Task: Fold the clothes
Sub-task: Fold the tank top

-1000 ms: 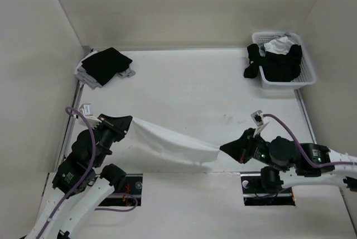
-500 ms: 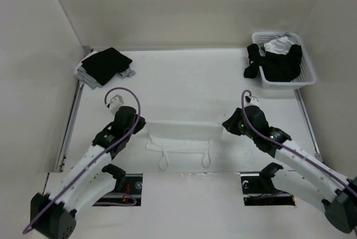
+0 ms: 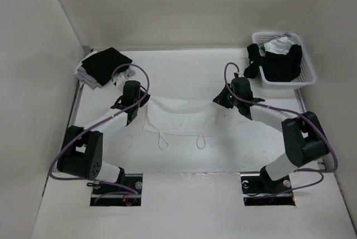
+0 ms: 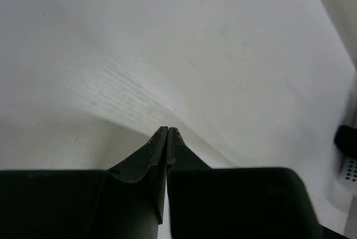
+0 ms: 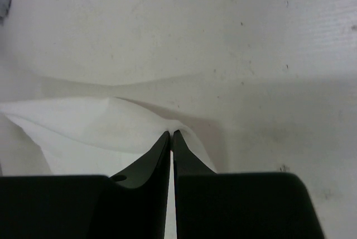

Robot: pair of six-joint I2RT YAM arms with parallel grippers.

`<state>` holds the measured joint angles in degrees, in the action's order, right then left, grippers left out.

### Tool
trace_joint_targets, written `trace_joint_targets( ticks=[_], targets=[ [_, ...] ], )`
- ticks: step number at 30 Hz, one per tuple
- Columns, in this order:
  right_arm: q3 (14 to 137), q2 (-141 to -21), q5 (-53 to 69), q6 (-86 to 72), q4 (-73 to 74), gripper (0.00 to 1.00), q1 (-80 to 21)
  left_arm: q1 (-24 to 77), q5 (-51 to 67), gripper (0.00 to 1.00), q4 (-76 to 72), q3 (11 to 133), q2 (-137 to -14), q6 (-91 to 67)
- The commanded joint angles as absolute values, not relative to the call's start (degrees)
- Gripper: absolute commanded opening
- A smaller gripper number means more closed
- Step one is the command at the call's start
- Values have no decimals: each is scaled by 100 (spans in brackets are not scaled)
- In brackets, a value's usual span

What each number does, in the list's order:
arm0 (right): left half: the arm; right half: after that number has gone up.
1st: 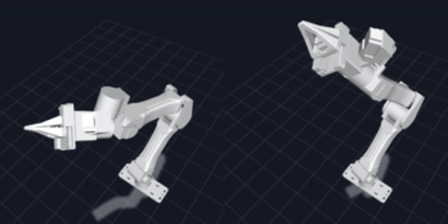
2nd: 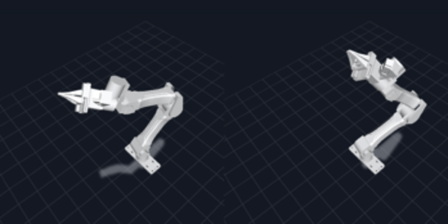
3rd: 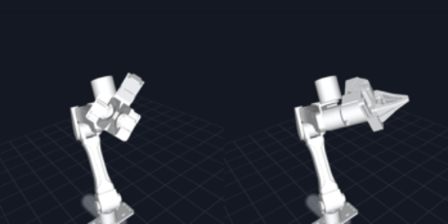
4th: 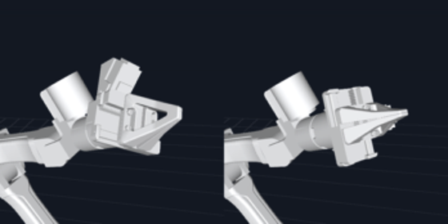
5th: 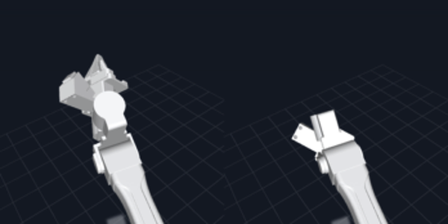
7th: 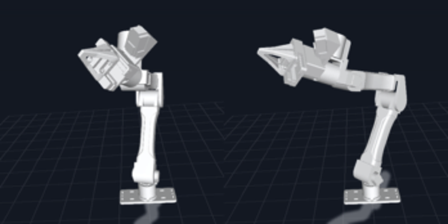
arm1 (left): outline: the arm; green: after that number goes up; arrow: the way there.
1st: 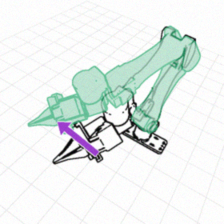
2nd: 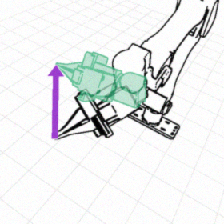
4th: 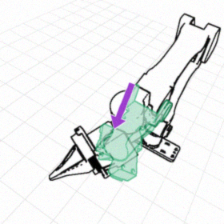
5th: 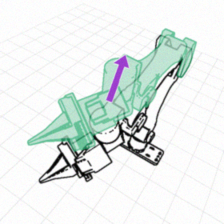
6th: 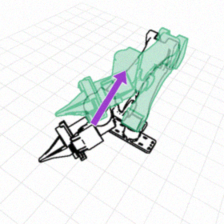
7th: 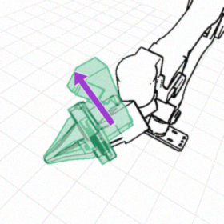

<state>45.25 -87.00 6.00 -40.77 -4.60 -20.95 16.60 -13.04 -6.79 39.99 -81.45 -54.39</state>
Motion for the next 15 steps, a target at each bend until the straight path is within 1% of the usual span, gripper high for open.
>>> trace_joint_targets(
  ticks=[1, 5, 8, 11, 15],
  targets=[
    [5044, -9069, 878, -4017, -1090, 8, -1929, 1534, -1195, 0, -1318, 4280, -8060, -5335],
    [5308, -9474, 1054, -4087, -1142, 8, -1806, 1463, -1152, 1, -1327, 4236, -7980, -5274],
    [5283, -9457, 1081, -4122, -1160, 8, -1815, 1402, -1108, 1, -1336, 4105, -7858, -5282],
    [5002, -9151, 1028, -4122, -1204, 8, -1815, 1323, -1055, 2, -1432, 3824, -7595, -5309],
    [4317, -8431, 923, -4122, -1327, 8, -1885, 1095, -722, 2, -1617, 3245, -7112, -5431]
  ],
)
